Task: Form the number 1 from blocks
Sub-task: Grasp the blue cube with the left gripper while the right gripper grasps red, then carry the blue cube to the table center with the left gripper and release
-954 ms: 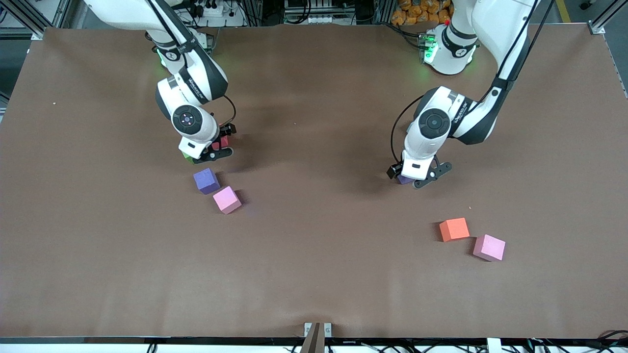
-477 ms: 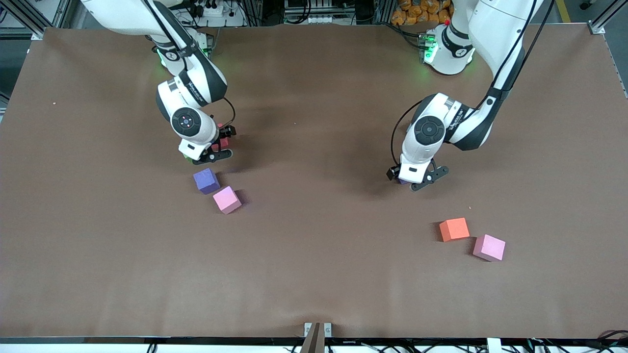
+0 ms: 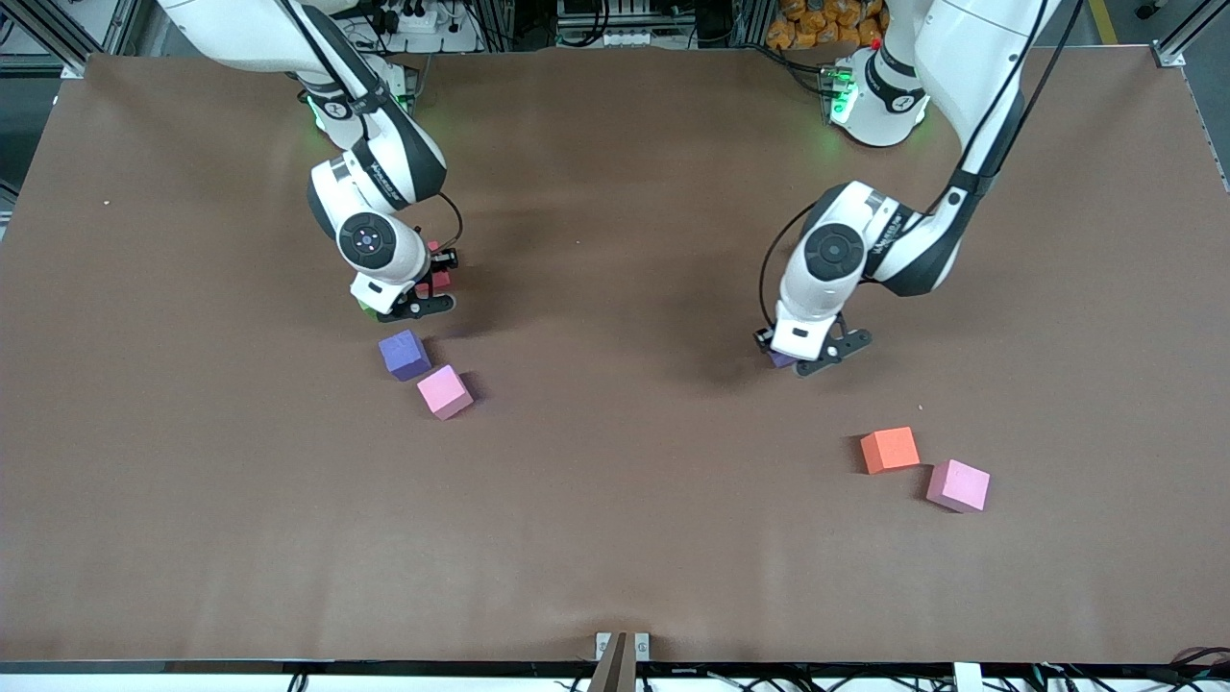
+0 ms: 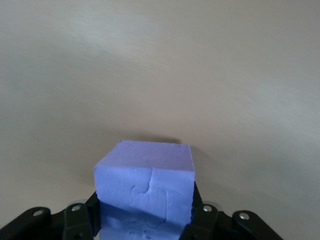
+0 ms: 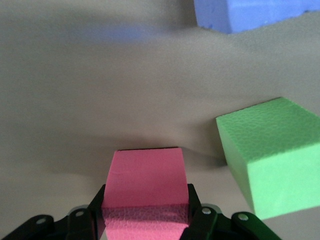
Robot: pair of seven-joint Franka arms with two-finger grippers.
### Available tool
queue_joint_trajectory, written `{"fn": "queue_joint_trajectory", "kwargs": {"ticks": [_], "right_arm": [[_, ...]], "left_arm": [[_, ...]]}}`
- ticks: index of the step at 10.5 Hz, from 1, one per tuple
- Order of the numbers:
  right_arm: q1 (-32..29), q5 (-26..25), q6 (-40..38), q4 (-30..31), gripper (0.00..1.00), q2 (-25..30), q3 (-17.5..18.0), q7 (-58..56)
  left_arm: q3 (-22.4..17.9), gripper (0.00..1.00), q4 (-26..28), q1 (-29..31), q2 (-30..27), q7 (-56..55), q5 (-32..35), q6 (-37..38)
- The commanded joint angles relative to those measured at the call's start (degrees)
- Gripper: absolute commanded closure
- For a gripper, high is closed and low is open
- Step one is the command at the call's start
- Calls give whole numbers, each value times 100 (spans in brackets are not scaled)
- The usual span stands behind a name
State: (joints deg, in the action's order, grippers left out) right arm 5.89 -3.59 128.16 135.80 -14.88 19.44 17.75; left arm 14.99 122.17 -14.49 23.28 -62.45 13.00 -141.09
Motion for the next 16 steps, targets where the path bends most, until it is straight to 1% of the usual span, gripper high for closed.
{"fn": "queue_joint_trajectory", "kwargs": {"ticks": [1,3,4,6,9,13,16], "right_arm": [[428,-28,-282,-281,100,47,78,770],[894,68,-326,-474,100,-15,148,1413],[1001,391,-344,-562,100,-6,139,1389],[967,430,-370,-668,100,-15,131,1363],[818,430,-765,-993,100,-24,113,1328],[720,430,-836,-1187,100,-59,113,1319],[729,430,-836,-1275,100,-103,113,1345]], "left_arm": [[371,100,-105,-281,-279,-371,159,212],[915,100,-350,-483,-315,-714,159,651],[1101,100,-491,-702,-289,-925,159,775],[1138,100,-658,-1473,-166,-1312,142,811],[1129,100,-1167,-2301,447,-1805,133,811],[1094,100,-1625,-2847,1098,-2157,159,811],[1059,100,-1644,-3015,1214,-2166,168,820]]}}
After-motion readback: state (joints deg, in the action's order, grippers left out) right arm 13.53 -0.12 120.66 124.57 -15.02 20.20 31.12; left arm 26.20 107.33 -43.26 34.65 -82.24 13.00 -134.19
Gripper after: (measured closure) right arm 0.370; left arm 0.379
